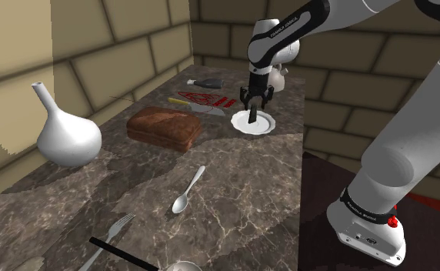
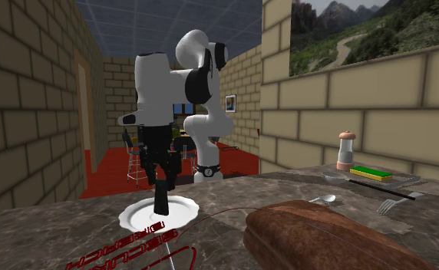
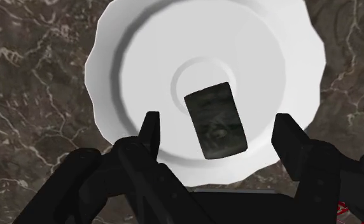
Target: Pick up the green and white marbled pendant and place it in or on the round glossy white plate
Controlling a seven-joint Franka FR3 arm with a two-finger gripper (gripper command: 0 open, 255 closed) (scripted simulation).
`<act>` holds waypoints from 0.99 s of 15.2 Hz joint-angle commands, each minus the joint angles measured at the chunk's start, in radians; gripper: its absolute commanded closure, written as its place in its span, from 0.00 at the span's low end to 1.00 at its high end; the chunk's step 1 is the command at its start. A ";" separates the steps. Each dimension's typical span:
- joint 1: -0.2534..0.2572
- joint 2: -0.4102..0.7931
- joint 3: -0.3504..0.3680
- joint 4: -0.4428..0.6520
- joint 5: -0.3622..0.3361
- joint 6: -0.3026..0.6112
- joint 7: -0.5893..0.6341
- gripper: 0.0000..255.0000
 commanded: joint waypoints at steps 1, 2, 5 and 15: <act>0.000 0.000 0.000 0.000 0.000 0.000 0.000 0.00; 0.000 0.000 0.000 0.000 0.000 0.000 0.000 0.00; -0.001 -0.018 -0.001 0.016 0.000 -0.034 0.000 0.00; -0.002 -0.059 -0.003 0.069 0.000 -0.128 -0.001 0.00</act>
